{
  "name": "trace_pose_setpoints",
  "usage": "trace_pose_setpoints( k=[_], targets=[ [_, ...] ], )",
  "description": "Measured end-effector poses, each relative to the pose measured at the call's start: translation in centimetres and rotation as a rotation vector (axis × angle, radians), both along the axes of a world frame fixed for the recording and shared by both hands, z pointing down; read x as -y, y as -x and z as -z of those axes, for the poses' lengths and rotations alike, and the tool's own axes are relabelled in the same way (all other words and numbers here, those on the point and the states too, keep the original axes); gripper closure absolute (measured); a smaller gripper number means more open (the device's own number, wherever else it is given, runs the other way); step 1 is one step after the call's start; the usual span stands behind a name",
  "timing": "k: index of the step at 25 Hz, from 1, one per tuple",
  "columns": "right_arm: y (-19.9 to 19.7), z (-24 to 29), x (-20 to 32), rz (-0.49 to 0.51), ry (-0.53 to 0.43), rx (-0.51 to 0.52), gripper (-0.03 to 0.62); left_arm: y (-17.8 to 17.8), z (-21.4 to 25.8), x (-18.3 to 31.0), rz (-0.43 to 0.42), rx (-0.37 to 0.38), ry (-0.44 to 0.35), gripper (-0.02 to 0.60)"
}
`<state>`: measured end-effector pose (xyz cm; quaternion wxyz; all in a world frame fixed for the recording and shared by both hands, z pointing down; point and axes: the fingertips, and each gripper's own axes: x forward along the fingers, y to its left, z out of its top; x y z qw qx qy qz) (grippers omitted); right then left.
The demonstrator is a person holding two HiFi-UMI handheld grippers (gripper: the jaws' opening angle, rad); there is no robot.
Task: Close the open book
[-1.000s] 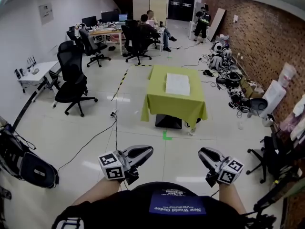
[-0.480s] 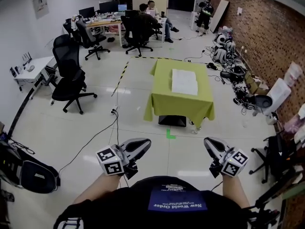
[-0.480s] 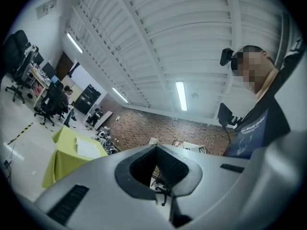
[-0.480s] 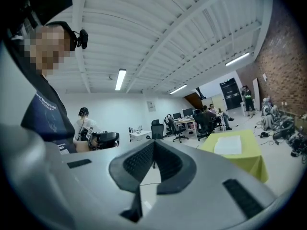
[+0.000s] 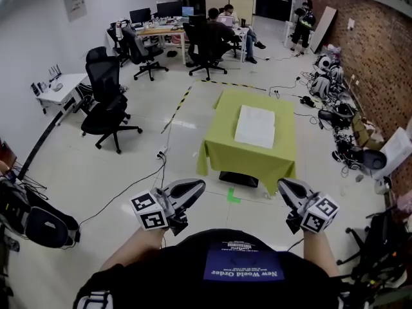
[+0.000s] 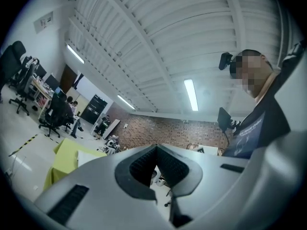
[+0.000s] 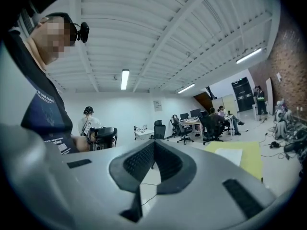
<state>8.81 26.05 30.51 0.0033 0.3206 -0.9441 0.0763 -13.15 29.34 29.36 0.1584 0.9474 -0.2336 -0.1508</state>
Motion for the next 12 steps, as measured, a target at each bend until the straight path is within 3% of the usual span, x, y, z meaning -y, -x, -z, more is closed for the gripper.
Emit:
trace_pose_setpoints(
  k=[7,12],
  targets=[
    [-5.9,0.0,7.2,0.015,0.007,0.021,0.606,-6.2,0.0,6.9,0.006,0.011,0.018,0.577],
    [-6.5,-1.5,11.4,-0.015,0.040,0.006,0.606,-6.7,-0.8,12.4,-0.029,-0.003,0.037,0.577]
  ],
)
